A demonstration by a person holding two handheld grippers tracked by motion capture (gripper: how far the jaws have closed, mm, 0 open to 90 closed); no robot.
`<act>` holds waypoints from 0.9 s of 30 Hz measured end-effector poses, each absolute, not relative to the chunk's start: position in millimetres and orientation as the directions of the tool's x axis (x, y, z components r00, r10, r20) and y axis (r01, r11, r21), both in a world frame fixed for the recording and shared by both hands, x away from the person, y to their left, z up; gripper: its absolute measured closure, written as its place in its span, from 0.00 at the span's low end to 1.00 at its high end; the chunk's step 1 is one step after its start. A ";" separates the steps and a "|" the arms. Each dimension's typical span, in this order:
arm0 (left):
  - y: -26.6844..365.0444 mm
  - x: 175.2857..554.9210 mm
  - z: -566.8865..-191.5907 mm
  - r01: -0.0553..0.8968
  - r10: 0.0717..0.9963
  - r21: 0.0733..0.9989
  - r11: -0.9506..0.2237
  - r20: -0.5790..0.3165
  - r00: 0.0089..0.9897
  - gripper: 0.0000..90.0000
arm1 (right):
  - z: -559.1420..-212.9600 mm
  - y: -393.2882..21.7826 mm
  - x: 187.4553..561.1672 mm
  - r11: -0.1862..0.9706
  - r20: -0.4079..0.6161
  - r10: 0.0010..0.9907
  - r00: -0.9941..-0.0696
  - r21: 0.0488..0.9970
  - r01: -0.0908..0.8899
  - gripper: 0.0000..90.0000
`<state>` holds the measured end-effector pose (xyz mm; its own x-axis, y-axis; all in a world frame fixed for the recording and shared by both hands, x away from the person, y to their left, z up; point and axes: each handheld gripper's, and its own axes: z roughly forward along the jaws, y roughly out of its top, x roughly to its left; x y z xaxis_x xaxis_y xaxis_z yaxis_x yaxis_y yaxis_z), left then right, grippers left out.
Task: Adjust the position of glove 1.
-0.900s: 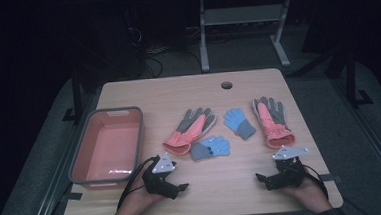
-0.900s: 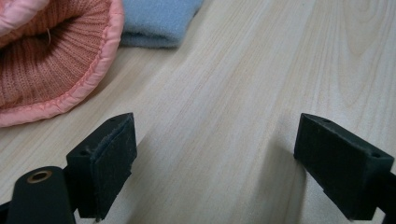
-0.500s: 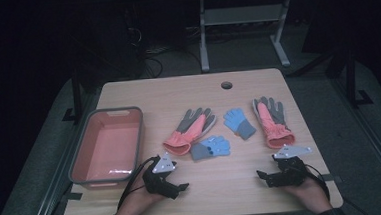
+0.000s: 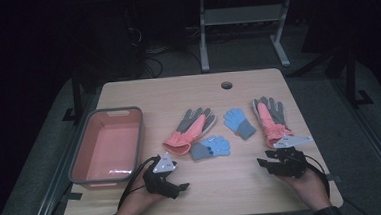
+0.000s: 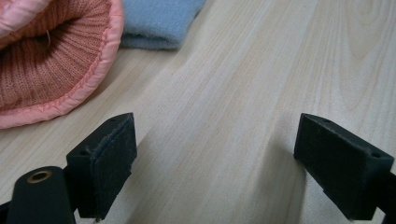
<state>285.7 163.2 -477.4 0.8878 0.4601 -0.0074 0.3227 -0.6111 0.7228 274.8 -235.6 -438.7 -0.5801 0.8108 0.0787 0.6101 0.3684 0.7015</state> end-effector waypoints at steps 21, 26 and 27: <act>163.1 286.2 -477.3 0.319 0.455 0.719 -0.617 -0.004 0.890 0.14 | -414.4 -208.9 334.8 0.343 0.097 0.815 -0.571 0.714 0.610 0.77; 163.0 286.3 -477.3 0.319 0.455 0.719 -0.618 -0.004 0.891 0.14 | -417.8 -200.1 353.6 0.361 0.082 0.819 -0.568 0.697 0.620 0.79; 162.7 286.4 -477.3 0.319 0.454 0.719 -0.617 -0.005 0.891 0.14 | -417.8 -200.1 353.6 0.361 0.082 0.819 -0.568 0.697 0.620 0.79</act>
<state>286.4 162.7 -477.3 0.8908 0.4544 -0.0046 0.3186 -0.6172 0.7194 353.6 -200.1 -417.8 -0.5685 0.8186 0.0817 0.6201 0.3611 0.6965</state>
